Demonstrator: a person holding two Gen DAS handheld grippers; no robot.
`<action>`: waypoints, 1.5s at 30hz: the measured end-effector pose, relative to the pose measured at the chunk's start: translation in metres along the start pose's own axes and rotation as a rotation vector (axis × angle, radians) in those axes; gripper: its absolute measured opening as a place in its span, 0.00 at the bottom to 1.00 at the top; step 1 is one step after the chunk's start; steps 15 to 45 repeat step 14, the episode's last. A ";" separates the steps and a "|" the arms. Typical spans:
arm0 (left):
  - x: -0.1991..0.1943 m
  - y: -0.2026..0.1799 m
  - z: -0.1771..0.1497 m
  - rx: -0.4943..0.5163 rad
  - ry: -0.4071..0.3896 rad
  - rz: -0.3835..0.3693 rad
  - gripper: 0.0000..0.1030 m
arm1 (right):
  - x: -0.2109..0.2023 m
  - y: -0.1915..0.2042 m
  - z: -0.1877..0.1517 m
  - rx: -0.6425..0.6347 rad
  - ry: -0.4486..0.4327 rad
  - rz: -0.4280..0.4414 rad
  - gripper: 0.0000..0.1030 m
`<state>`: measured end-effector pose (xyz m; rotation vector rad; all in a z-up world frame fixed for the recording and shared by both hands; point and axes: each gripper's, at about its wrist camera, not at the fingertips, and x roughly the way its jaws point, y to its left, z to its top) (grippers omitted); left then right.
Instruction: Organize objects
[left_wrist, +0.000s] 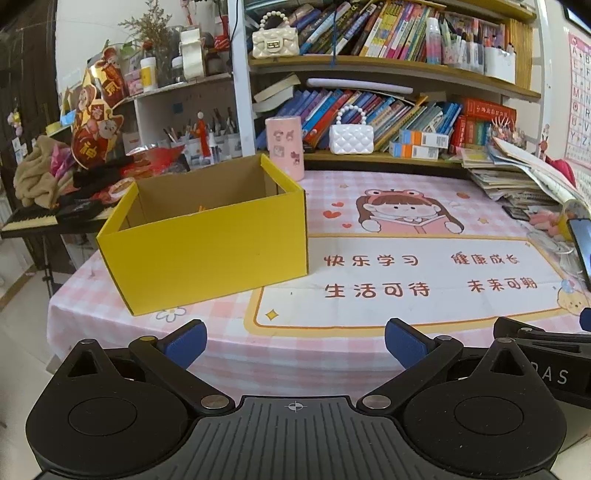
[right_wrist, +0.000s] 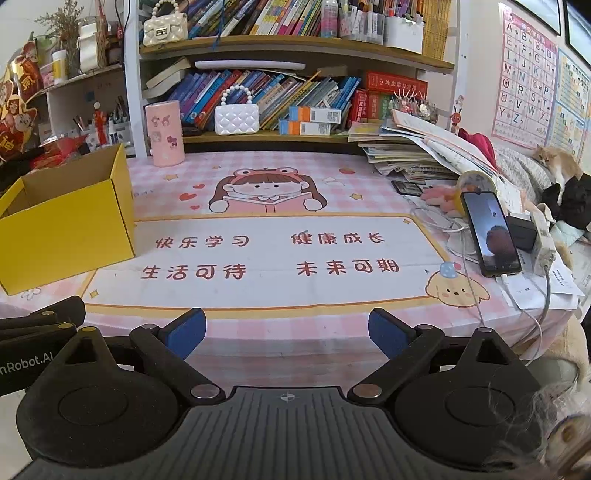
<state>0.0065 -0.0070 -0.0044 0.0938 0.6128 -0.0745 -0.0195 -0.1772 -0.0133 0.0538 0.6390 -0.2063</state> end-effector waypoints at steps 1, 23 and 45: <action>0.000 0.000 0.000 0.001 0.000 0.001 1.00 | 0.001 -0.001 0.000 0.002 0.004 0.002 0.92; 0.002 0.002 0.001 -0.009 -0.001 0.014 1.00 | 0.006 0.001 0.002 -0.009 0.015 0.015 0.92; 0.002 0.002 0.001 -0.009 -0.001 0.014 1.00 | 0.006 0.001 0.002 -0.009 0.015 0.015 0.92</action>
